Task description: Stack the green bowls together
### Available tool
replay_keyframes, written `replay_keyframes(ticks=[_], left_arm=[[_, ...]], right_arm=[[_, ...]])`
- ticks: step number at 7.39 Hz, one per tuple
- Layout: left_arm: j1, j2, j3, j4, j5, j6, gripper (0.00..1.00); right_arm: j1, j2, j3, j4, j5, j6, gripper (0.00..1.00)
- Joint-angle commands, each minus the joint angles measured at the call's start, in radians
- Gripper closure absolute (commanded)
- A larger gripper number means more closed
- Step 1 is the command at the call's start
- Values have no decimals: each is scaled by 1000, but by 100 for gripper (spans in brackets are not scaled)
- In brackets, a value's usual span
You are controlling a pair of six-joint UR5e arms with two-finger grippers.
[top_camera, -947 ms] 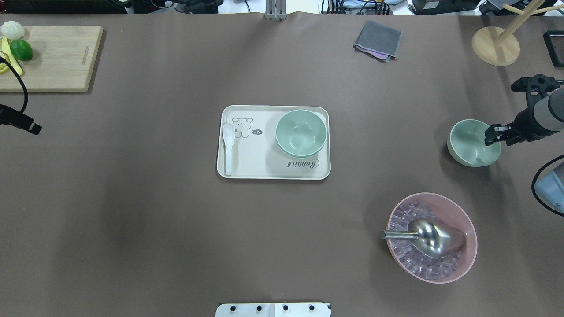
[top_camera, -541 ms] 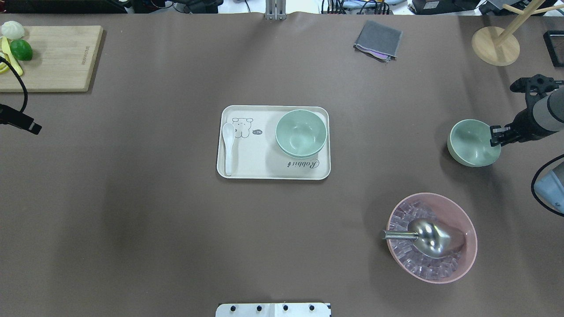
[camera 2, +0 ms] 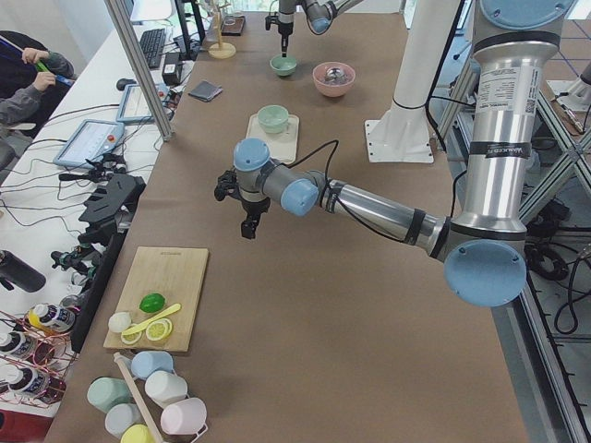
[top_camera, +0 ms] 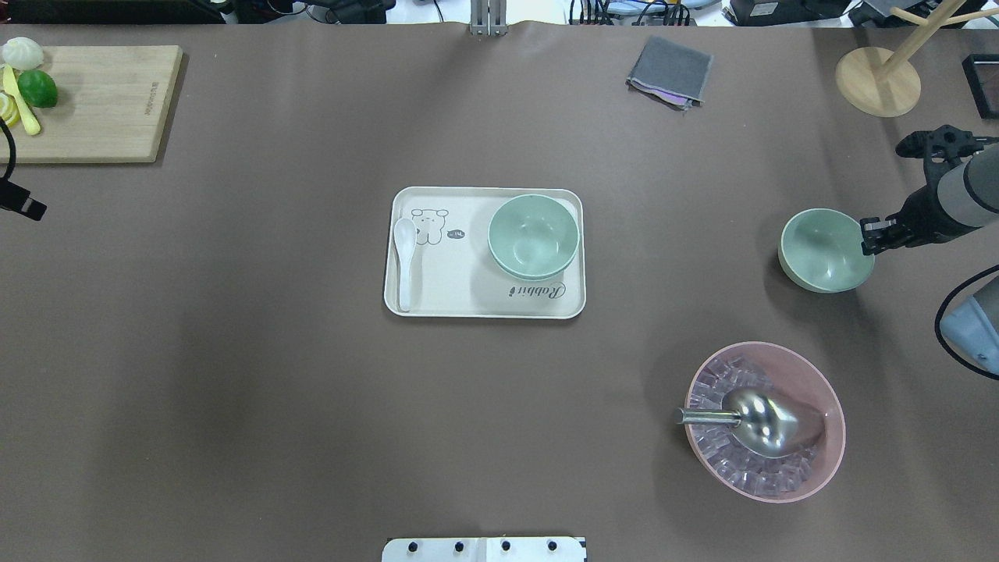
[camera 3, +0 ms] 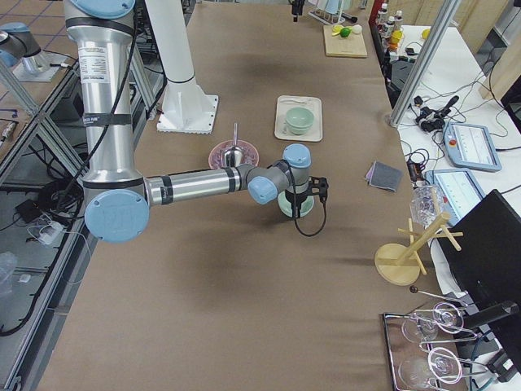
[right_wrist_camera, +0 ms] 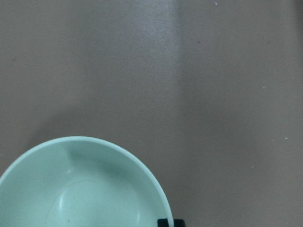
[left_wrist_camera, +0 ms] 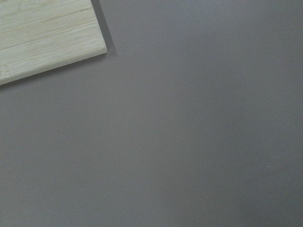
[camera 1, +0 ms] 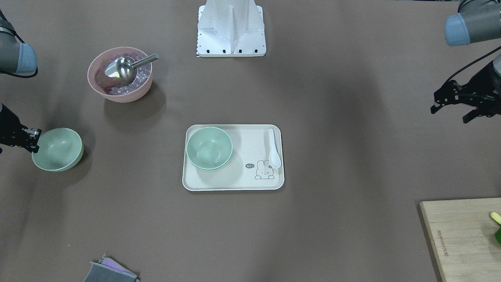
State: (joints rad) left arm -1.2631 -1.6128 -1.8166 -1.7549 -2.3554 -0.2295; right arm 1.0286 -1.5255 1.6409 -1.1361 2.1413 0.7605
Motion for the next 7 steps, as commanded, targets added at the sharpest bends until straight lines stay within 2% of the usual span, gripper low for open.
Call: replay_keyframes(ticks=[1,2,3,4,6,7], left_arm=[[-140,5,26,160,4,263,1],[-215,-2,31,272,8,421,1],[-298,-2,75,299,8,534,1],[-353,-4,136,296,8,599,1],[-381,16,204,282,2,714,1],[-389,24,201,282,2,716,1]], right_arm=[[1,39,0,-1,12,43,100],[1,56,-1,-2,28,62,100],[1,85,-1,-8,34,94,100],[1,125,-1,-14,45,141,100],[-1,215,-1,-43,94,225,100],[-1,285,5,-121,97,261,100]])
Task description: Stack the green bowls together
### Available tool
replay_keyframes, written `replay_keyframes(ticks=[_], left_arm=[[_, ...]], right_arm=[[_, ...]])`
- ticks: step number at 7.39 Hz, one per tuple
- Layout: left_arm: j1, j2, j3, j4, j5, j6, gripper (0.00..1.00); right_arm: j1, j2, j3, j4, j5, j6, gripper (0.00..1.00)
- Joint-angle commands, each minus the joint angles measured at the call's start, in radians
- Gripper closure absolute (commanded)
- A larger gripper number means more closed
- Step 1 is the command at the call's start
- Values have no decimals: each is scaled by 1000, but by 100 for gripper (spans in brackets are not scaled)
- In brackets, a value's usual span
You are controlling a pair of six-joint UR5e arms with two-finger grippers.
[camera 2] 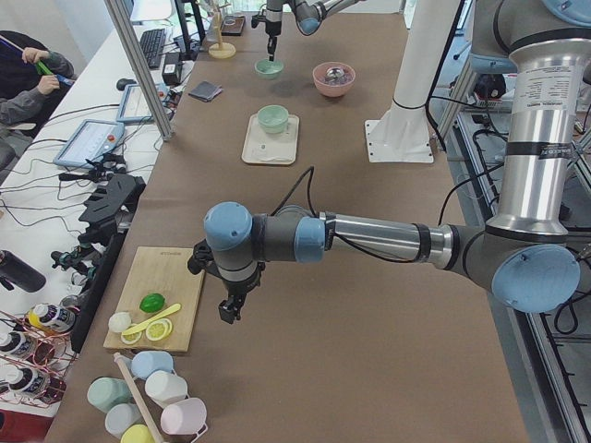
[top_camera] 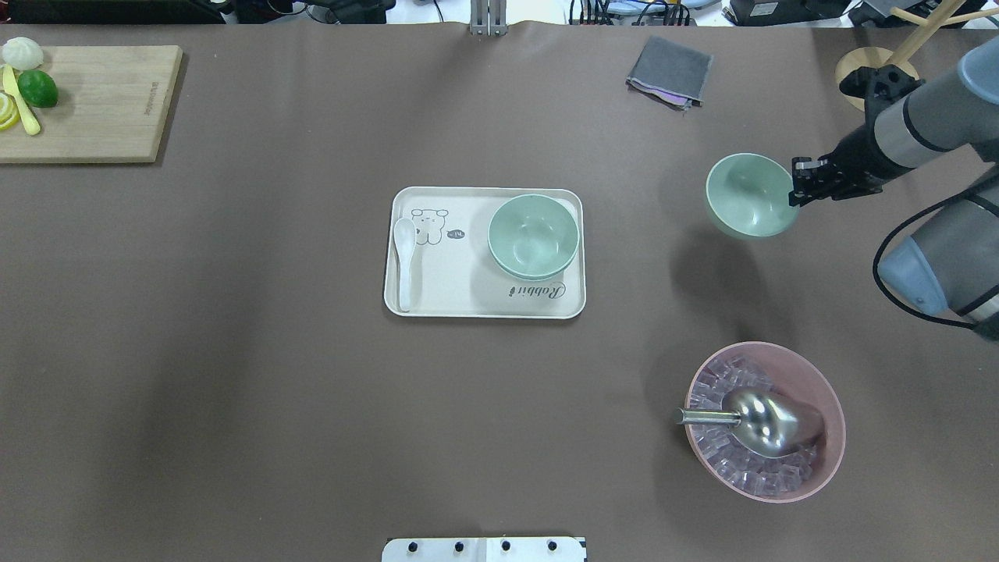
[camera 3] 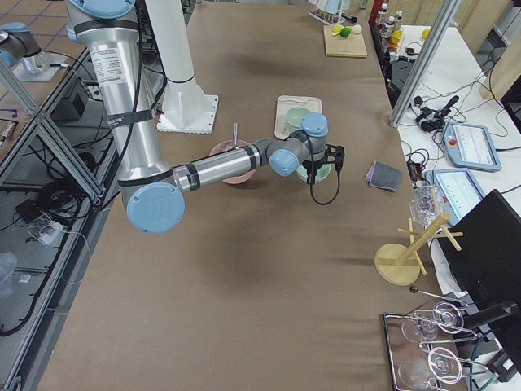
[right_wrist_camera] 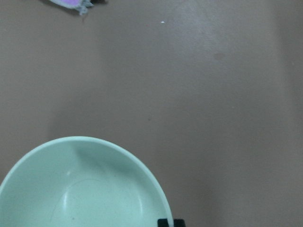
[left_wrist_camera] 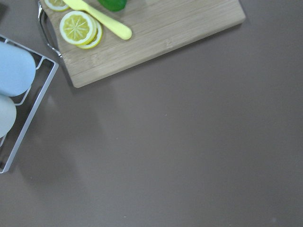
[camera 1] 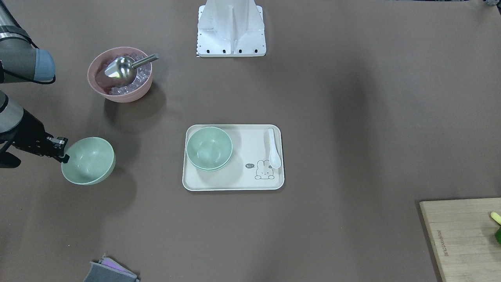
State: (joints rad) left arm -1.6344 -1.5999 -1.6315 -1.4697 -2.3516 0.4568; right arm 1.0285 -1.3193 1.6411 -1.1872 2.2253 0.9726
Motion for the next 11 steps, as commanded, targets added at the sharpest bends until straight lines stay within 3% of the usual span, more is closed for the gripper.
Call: replay_keyframes(ticks=[1,5,9,11], left_arm=[[-21,11,15,-3,-1,28,1],[-21,15,15,-3,-6,26,1],[-19,15,18,-3,-8,25,1],[-19,14,21,-3,-8,23,1]], right_arm=[[-4,134,17,-127,13,120,100],[-96,277,23,-161,-10,416,100],[-238,403,23,-296,-156,578,100],[-293,407,23,-296,-206,636,100]])
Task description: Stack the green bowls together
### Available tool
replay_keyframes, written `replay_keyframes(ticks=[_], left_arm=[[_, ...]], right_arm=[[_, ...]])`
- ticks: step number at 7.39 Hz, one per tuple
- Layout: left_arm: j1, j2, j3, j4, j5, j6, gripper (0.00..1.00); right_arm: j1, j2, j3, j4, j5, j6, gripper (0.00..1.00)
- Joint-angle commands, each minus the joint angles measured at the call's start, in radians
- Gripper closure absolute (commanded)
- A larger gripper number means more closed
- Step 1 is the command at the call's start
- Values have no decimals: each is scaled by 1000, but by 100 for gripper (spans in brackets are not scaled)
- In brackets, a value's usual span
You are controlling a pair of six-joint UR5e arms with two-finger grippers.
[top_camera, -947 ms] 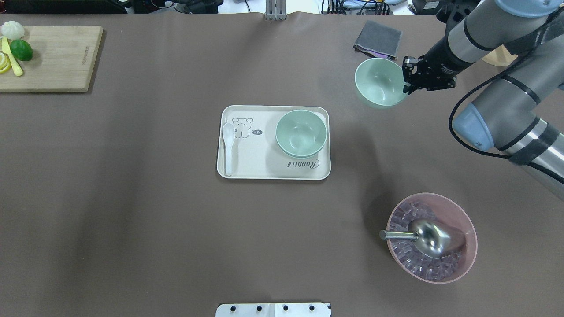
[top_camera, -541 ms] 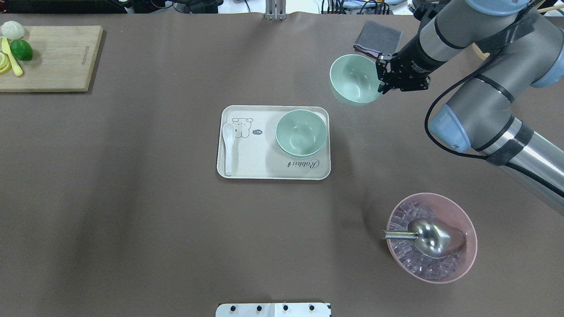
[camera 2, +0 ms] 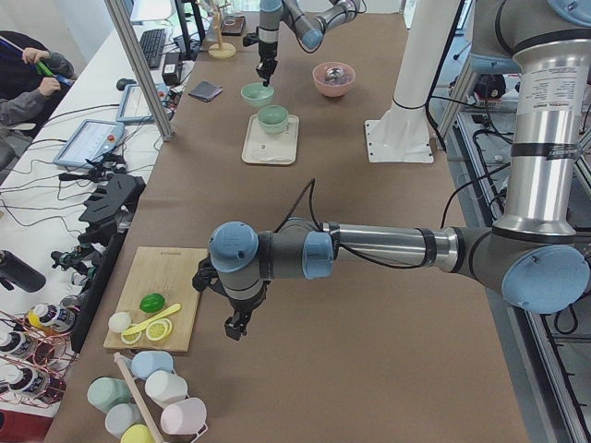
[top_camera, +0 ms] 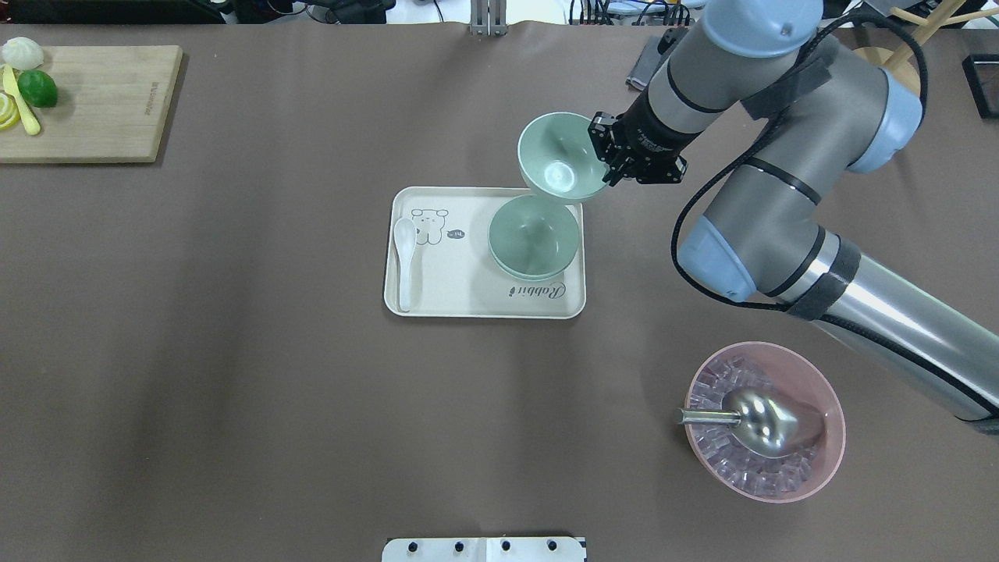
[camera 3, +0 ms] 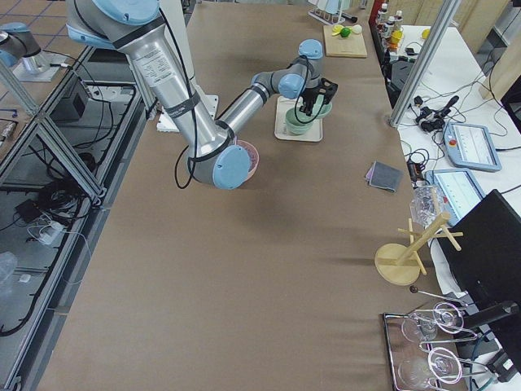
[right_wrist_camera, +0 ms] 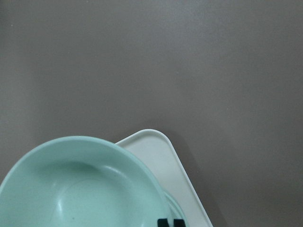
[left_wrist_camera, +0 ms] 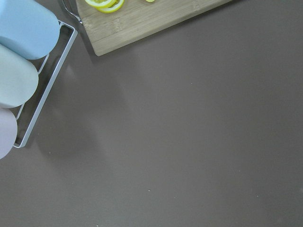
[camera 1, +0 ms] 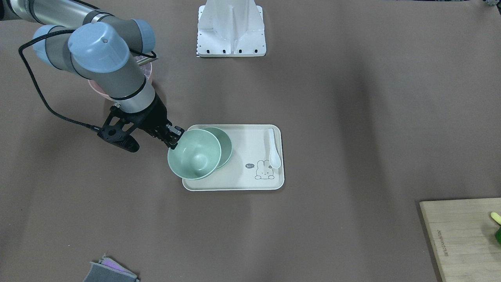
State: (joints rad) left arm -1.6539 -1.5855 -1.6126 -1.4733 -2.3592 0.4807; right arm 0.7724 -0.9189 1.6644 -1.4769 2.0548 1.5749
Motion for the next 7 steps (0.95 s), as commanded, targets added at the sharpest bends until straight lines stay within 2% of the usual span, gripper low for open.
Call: replay_keyframes(ticks=[1,4,7], left_arm=[[0,-1,3,1,0,-1,1],[0,-1,3,1,0,-1,1],[0,-1,3,1,-2,-2,1]], right_arm=[[-65,6,0,-6,-65,49,100],[-128,5,-3,-6,-136,70,100],[-140,-8,-6,-8,-143,68,100]])
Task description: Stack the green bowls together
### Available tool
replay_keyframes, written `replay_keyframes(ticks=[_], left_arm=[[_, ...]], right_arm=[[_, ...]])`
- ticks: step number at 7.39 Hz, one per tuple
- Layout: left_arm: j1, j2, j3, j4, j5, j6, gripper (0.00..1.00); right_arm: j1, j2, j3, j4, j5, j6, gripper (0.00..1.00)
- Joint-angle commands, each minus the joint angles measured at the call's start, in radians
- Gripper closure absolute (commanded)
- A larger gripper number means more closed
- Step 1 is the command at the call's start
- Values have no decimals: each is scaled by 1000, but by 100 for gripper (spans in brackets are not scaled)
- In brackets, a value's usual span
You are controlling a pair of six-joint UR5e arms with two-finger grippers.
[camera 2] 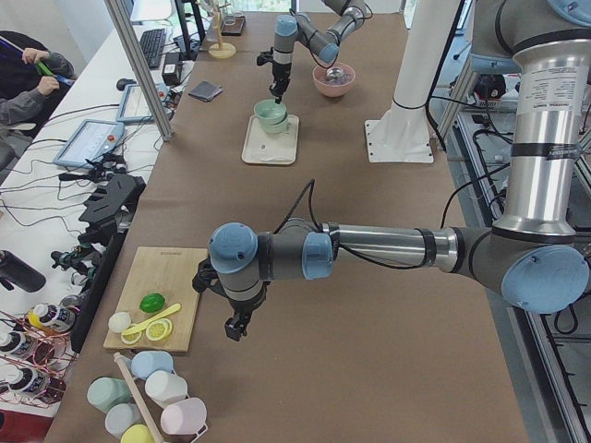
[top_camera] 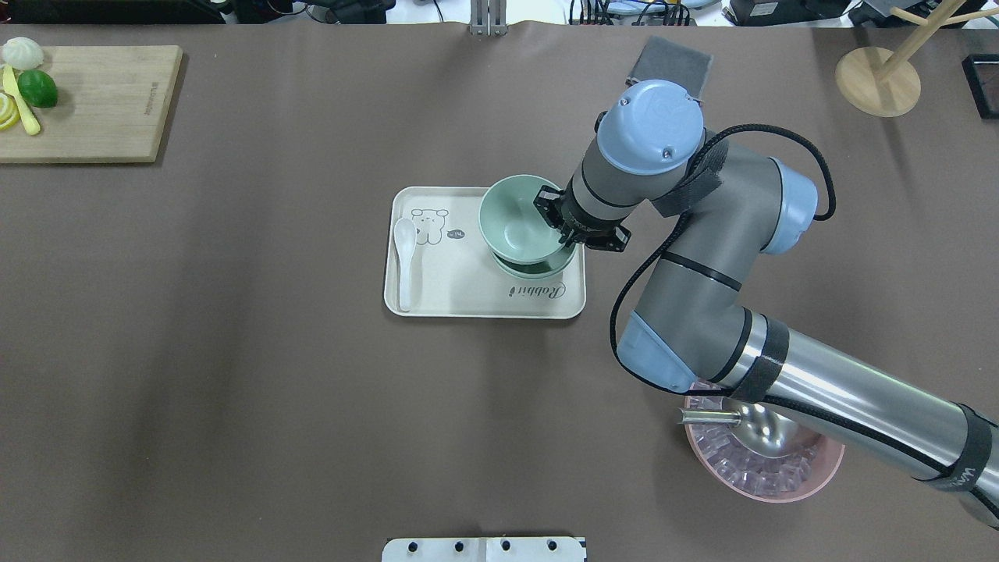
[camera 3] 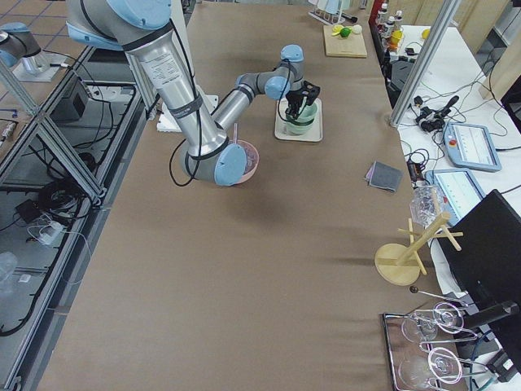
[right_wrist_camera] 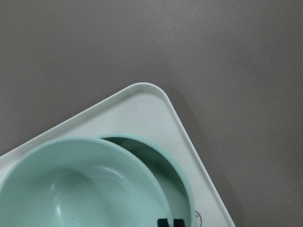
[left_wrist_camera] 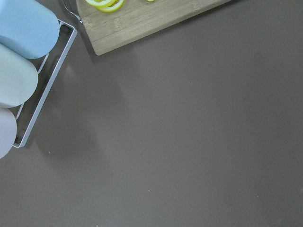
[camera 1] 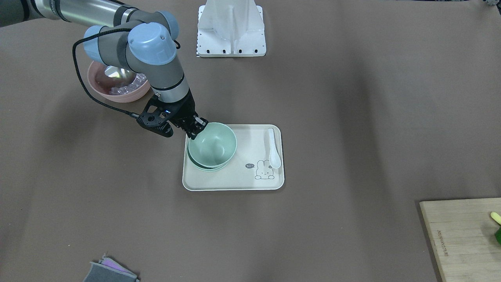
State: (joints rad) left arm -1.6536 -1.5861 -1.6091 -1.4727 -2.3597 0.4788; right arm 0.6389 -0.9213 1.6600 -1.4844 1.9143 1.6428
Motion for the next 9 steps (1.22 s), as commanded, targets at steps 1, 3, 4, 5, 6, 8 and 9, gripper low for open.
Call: replay_keyframes(ticks=[1,3,4,5,6,8,9], left_arm=[[0,0,0,0,-1,0,1],[0,0,-3,0,-1,0,1],[0,0,-3,0,-1,0,1],[0,0,-3,0,-1,0,1],[0,0,-3,0,-1,0,1],[0,0,-2,0,-1,0,1],[0,0,0,0,-1,0,1]], right_arm=[[-7,-5,-2,-2,-6,-1,100],[-7,-10,-3,-13,-6,-1,100],[-7,-11,-3,-14,-8,-1,100],[-11,-14,-3,-14,-12,-1,100],[-11,-14,-3,-14,-14,-1,100],[-13,-14,-5,-14,-14,-1,100],[-15,-14,-6,-14,-14,-1,100]])
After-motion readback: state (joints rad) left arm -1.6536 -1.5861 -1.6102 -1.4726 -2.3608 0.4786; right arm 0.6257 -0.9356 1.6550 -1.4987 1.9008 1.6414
